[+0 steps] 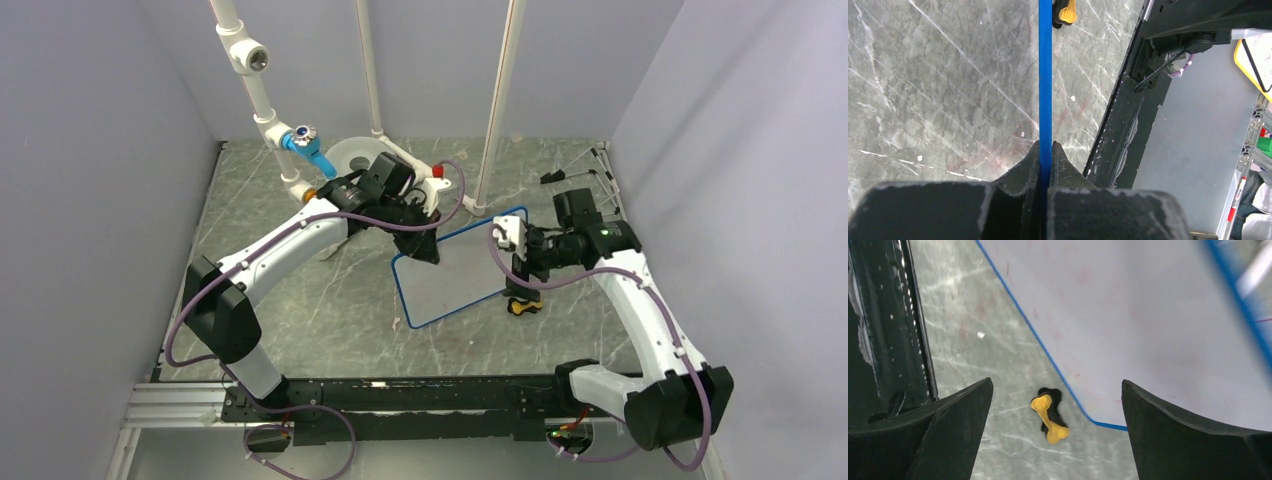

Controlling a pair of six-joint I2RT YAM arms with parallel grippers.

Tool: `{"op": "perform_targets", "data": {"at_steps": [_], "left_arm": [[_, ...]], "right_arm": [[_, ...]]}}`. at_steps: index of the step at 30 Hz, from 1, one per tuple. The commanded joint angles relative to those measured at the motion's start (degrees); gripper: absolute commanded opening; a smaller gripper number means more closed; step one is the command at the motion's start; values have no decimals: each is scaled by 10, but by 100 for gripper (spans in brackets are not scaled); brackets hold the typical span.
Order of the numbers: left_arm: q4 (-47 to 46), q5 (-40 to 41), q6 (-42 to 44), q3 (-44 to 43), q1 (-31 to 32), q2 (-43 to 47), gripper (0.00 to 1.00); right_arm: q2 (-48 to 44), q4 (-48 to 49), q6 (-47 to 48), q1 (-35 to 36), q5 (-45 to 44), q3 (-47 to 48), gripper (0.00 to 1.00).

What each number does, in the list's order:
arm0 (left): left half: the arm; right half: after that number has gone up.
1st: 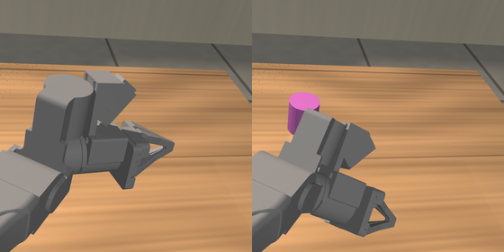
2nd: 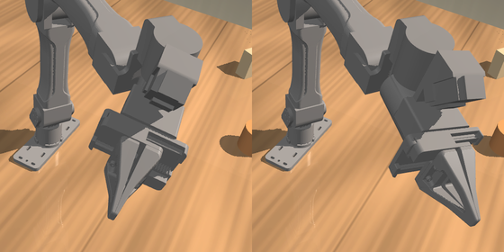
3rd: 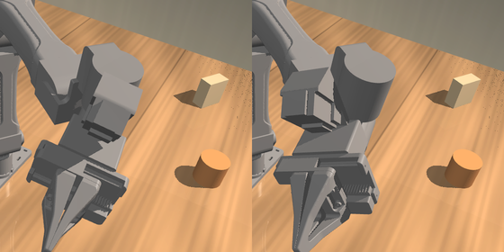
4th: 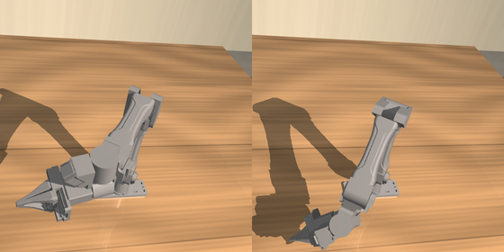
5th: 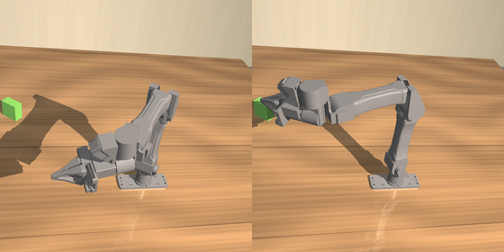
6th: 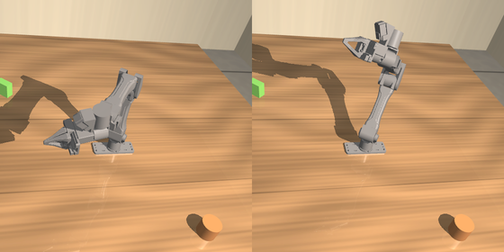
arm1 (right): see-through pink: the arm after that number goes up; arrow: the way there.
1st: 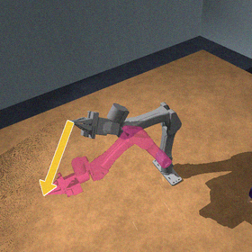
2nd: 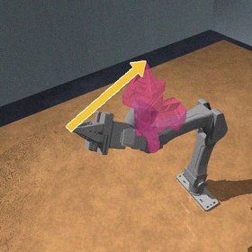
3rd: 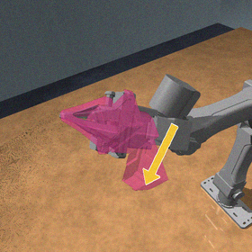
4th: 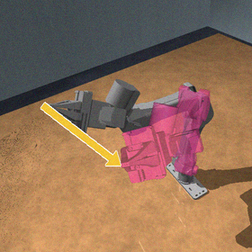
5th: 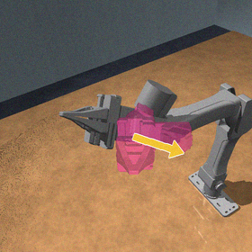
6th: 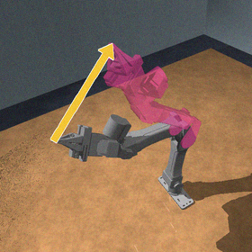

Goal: Erase the whiteboard
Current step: Place the whiteboard eraser at the center of the board, then pass from the left arm to the right

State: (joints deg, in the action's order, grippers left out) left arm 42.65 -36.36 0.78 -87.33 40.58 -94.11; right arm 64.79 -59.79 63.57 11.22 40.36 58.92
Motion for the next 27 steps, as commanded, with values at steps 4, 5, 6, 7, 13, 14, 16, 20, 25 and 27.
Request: {"op": "perform_targets", "data": {"at_steps": [4,5,6,7,13,14,16,20,25,27], "left_arm": [[-21,-12,24,-14,-2,8,0],[-19,-9,30,-14,-2,9,0],[-17,-8,36,-14,-2,11,0],[-13,-5,42,-15,-1,13,0],[6,15,85,-12,15,31,0],[8,17,92,-10,17,34,0],[9,23,102,-6,21,38,0],[14,27,112,-8,22,41,0],[16,23,124,-13,29,41,0],[20,23,131,-16,34,41,0]], "right_arm": [[-1,-71,-30,-14,83,183,100],[11,-83,-28,-14,90,204,100],[26,-105,-16,-14,105,227,100],[41,-127,0,-13,115,250,100],[132,-175,17,-13,87,335,100],[141,-184,20,-13,89,342,99],[157,-207,28,-12,105,354,97],[183,-254,52,9,120,350,87],[200,-237,29,40,111,327,78],[212,-240,30,47,114,329,74]]}}
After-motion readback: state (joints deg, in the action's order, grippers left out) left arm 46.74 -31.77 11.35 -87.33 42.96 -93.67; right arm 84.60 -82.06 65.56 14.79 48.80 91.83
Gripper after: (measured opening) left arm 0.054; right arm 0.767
